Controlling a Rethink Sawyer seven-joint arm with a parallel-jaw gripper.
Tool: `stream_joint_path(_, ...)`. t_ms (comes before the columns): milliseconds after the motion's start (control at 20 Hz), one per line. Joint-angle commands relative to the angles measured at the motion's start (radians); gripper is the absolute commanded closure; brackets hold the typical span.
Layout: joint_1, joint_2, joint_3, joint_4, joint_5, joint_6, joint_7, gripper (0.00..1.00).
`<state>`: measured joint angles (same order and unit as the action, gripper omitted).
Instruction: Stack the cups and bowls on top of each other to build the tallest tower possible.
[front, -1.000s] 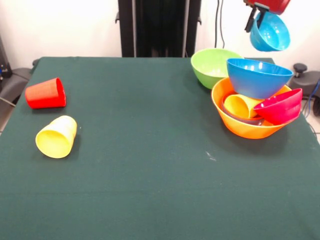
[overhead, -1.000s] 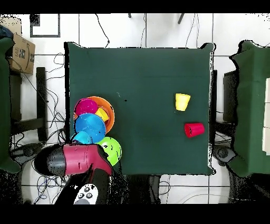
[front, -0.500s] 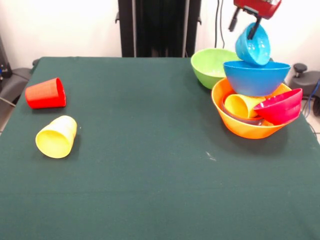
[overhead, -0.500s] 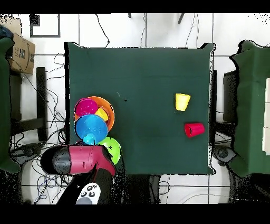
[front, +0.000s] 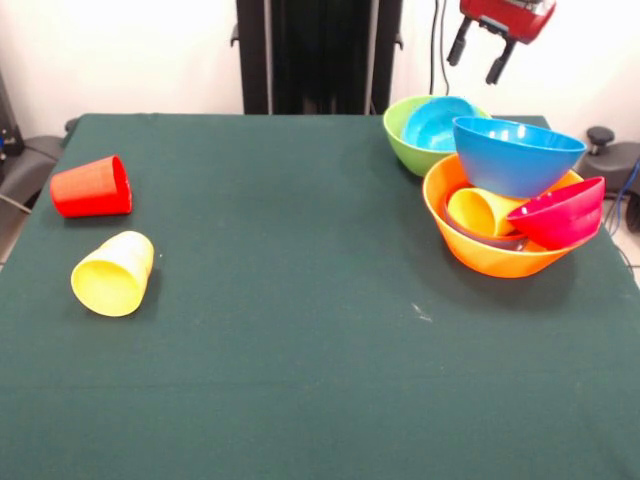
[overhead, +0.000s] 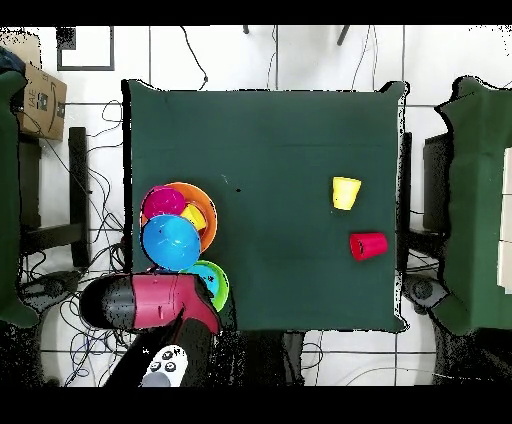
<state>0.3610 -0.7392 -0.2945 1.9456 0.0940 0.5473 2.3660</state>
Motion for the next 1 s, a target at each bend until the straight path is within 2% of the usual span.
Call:
stream_joint_path(50, 0.024, 0.038, 0.023, -0.06, 0.036, -0.072, 0.196, 0.0)
stream_joint_path(300, 0.031, 0.045, 0.009, -0.065, 0.037, -0.087, 0.193, 0.0)
stream_joint_path(550, 0.019, 0.012, -0.003, -0.061, 0.03, -0.046, 0.164, 0.0)
stream_joint_path(700, -0.024, 0.002, 0.012, -0.031, 0.005, -0.055, 0.101, 0.0)
stream_joint_path(850, -0.077, 0.02, 0.042, 0.022, -0.019, -0.137, 0.059, 0.0)
stream_joint_path(1000, -0.146, 0.053, 0.084, 0.067, -0.073, -0.198, -0.019, 0.0)
